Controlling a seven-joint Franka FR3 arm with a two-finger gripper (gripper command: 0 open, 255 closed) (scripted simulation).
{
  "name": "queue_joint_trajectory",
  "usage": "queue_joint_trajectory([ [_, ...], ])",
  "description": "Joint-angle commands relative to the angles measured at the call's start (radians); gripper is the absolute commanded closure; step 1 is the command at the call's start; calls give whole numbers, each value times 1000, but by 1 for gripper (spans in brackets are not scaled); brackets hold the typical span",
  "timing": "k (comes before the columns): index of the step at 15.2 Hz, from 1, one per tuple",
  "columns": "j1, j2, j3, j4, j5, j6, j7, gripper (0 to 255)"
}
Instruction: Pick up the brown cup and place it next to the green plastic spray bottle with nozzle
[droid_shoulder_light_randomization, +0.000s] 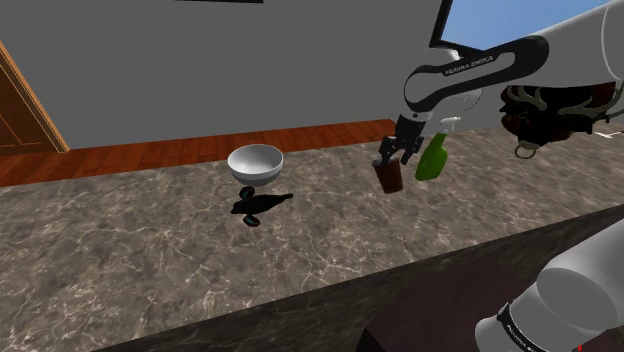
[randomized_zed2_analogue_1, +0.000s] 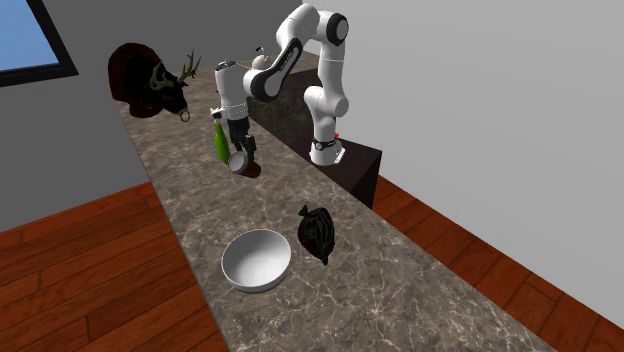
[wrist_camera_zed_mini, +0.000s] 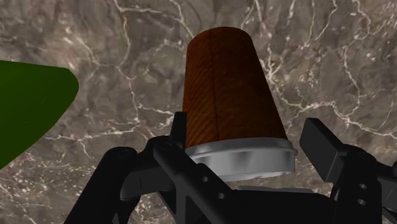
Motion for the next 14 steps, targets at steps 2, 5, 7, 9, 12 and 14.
queue_joint_trajectory([
  [2,0,5,0,-5,1,12,-1,255],
  [5,0,6,0,-5,1,12,-1,255],
  [7,0,6,0,-5,1,12,-1,255],
  [9,0,5,0,-6,1,12,-1,0],
  [12,0,5,0,-6,1,12,-2,0],
  [14,-2,-10,-2,13,-2,-22,0,0],
])
